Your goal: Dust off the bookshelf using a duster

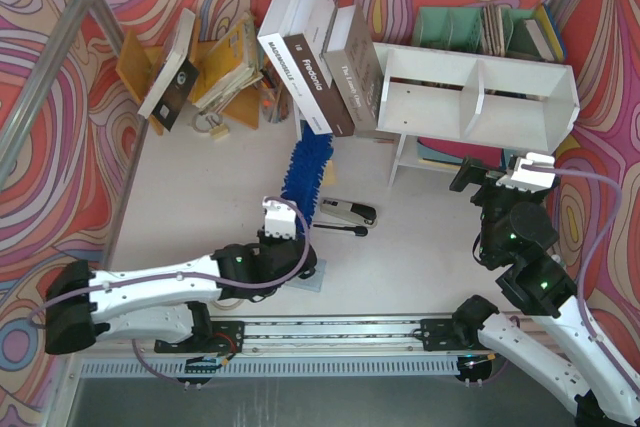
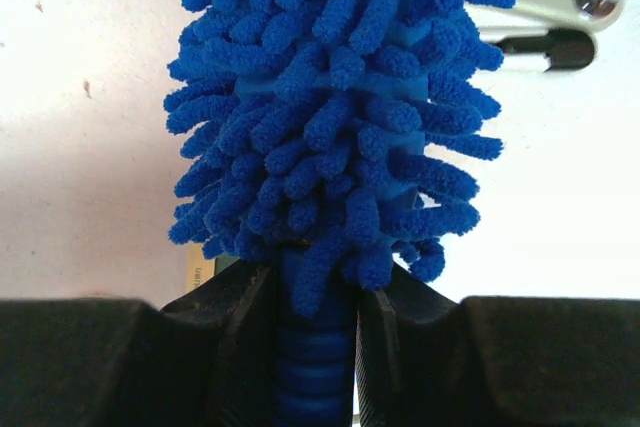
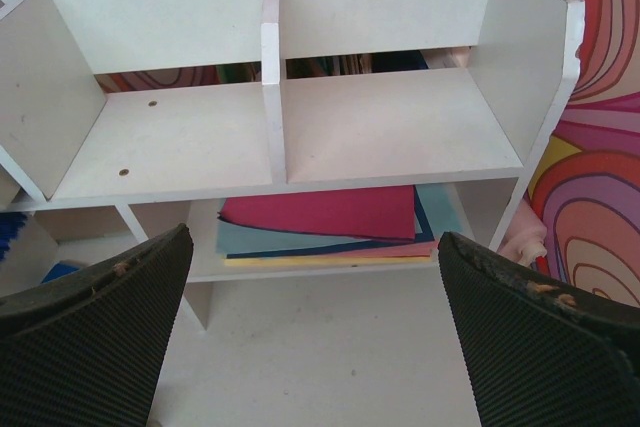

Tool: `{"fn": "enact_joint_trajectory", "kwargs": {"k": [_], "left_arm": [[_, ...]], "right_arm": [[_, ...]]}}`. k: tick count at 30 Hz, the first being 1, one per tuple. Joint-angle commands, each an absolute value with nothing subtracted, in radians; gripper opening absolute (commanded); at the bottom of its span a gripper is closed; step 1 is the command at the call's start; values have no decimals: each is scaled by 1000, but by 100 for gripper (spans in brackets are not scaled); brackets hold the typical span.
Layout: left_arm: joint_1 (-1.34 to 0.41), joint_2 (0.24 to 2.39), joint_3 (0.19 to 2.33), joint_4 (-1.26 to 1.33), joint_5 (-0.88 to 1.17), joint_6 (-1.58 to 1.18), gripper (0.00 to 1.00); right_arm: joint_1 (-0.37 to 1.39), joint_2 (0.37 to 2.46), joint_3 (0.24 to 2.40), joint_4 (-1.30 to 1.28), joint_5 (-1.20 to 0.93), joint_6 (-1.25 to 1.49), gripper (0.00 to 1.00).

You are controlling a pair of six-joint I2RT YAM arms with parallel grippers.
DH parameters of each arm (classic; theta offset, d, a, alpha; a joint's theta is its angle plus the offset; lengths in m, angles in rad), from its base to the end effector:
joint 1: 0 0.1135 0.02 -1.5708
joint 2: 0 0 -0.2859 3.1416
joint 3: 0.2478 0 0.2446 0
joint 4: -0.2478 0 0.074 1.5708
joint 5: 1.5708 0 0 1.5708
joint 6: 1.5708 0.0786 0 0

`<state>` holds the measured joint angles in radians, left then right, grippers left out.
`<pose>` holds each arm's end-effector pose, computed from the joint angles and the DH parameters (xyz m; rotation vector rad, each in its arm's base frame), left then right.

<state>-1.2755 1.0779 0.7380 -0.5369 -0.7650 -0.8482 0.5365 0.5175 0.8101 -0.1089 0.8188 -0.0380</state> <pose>0.1137 -0.1869 0.2424 0.1500 2.1647 -0.2572 0.1212 0.0053 0.4041 0.2788 1.4205 -0.1588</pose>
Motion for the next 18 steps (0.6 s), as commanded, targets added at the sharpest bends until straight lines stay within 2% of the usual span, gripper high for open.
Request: {"fn": "enact_joint_trajectory", "kwargs": {"k": [1, 9, 18], "left_arm": [[-1245, 1156, 692, -492, -771, -956, 0], [-1237, 1180, 705, -479, -746, -921, 0], [-1235, 977, 748, -535, -817, -807, 0]], "right_arm": [[537, 510, 805, -80, 834, -46, 99], [537, 508, 802, -77, 836, -50, 99], [537, 506, 802, -76, 833, -51, 99]]}}
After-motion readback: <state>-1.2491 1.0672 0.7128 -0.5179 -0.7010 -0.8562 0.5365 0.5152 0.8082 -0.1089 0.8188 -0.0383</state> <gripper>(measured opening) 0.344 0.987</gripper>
